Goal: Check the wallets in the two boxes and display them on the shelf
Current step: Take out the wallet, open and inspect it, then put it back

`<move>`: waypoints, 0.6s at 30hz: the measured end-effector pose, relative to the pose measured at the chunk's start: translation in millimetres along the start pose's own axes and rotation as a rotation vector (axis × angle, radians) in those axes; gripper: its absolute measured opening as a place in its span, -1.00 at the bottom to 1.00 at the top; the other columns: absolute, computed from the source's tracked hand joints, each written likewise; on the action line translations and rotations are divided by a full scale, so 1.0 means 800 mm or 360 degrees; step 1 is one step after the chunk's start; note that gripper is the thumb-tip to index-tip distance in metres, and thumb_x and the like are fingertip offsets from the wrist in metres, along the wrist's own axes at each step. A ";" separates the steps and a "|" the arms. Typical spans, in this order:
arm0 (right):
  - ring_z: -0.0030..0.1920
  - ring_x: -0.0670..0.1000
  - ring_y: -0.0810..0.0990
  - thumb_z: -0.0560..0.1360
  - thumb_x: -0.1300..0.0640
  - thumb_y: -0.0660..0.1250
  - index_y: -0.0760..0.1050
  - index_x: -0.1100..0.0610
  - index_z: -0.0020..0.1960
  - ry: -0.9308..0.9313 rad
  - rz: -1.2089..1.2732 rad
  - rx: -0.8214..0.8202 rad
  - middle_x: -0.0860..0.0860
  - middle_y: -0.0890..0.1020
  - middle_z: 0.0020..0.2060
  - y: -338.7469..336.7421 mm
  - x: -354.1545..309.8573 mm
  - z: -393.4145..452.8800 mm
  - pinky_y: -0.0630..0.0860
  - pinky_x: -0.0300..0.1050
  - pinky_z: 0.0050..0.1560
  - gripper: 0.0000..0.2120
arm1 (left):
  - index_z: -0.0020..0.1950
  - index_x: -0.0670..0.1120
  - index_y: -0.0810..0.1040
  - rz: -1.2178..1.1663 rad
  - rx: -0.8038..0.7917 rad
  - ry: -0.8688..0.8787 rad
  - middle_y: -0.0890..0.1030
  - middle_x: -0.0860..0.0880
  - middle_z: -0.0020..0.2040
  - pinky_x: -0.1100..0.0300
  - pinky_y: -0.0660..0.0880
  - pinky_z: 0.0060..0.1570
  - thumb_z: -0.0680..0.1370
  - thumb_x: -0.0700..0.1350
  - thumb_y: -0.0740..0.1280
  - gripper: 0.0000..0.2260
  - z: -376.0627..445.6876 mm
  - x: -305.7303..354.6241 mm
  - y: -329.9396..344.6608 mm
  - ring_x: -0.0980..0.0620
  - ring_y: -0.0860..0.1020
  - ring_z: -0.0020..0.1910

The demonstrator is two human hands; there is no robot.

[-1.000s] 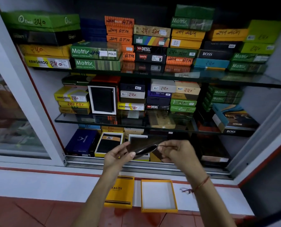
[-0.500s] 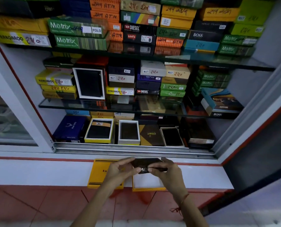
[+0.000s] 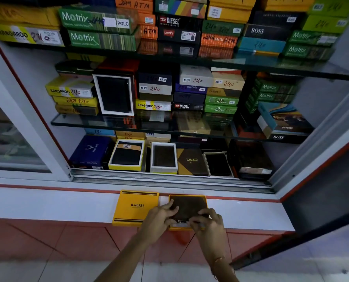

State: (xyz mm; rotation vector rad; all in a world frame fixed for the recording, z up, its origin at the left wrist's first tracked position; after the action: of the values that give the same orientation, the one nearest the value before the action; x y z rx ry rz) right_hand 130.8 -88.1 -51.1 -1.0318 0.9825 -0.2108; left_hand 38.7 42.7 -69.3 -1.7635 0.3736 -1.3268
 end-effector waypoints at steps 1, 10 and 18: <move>-0.05 0.11 0.53 0.25 0.17 0.56 0.68 -0.04 -0.30 -0.0027 -0.0056 -0.0041 0.00 0.62 -0.07 0.003 0.001 0.000 0.52 -0.16 -0.22 -0.87 | 0.36 -0.05 0.42 0.0133 -0.0043 0.0006 0.25 -0.05 0.50 0.23 0.31 0.38 0.54 -0.10 0.29 -0.62 -0.002 0.001 0.005 0.00 0.38 0.39; -0.16 0.09 0.62 0.32 0.11 0.41 0.59 0.11 -0.32 -0.0199 -0.0627 -0.0319 0.05 0.65 -0.31 0.019 -0.042 0.021 0.62 -0.04 -0.24 -0.92 | 0.10 -0.01 0.63 0.0443 0.0246 0.0073 0.45 0.00 0.38 0.07 0.34 0.32 0.57 0.07 0.14 -0.68 -0.016 0.008 -0.021 -0.01 0.41 0.33; 0.18 0.26 0.53 0.52 0.00 0.24 0.41 0.32 0.18 0.0171 0.0007 -0.0866 0.27 0.58 0.13 0.116 -0.127 0.016 0.49 0.01 0.09 -0.59 | 0.20 -0.33 0.49 -0.0478 0.0620 -0.1412 0.54 -0.34 0.16 -0.04 0.45 0.08 0.62 -0.15 0.10 -0.68 -0.104 -0.151 -0.109 -0.28 0.51 0.13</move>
State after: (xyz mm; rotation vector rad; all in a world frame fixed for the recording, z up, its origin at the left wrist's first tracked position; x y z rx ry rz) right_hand 56.1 27.1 -63.6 -1.5246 1.1711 0.0105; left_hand -103.9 136.6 -72.8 -1.9009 -0.6177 -0.6186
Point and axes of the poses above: each hand's wrist, its own z-axis towards the middle knuckle, its own y-axis out of the palm, x = y × z, the point moved 8 cm from there along z, towards the middle knuckle
